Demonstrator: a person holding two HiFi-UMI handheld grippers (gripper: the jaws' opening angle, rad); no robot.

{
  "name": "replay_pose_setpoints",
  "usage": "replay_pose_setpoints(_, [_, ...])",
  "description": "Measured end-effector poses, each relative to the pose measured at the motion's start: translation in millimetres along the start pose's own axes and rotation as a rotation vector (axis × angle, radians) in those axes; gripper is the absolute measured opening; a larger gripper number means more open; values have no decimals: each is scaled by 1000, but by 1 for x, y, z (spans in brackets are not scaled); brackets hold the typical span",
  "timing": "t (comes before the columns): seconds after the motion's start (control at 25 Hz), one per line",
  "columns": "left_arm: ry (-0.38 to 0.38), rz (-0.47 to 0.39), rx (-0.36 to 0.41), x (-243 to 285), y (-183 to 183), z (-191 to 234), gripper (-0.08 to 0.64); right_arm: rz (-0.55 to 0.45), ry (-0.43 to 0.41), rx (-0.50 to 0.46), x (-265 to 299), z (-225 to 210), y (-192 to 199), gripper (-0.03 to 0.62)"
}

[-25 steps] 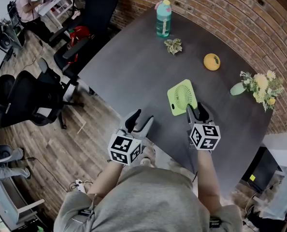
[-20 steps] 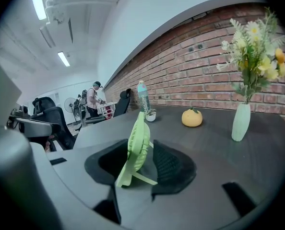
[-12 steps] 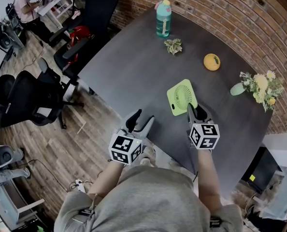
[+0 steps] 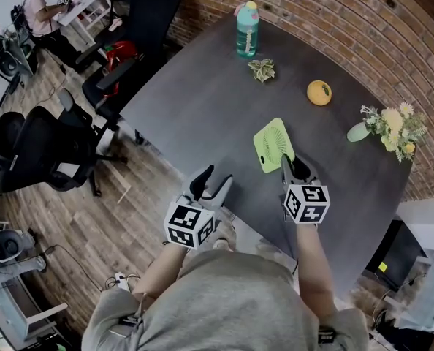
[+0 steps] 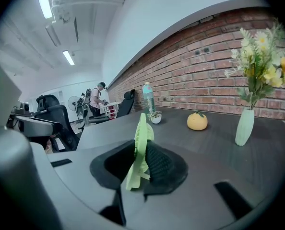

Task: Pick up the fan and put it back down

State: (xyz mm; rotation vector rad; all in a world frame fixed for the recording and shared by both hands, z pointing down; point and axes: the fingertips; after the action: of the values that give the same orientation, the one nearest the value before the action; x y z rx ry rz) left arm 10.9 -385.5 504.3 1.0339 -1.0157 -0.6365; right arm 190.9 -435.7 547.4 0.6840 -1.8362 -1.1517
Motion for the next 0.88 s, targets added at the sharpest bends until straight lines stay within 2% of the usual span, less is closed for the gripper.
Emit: replay_pose_setpoints(0.88, [25,-39,-2,-44,1,-1,213,-14,33,-104,-29,55,-13,48])
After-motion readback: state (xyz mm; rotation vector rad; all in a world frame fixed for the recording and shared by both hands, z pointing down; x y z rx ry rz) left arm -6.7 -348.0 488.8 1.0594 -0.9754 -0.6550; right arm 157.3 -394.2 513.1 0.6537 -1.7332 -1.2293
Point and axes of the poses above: the fingertips, and each gripper's own axes: x forward along the fingers, z to its left, y out of its underside, and after that the axes turned 12 degrees about -y, right-handed
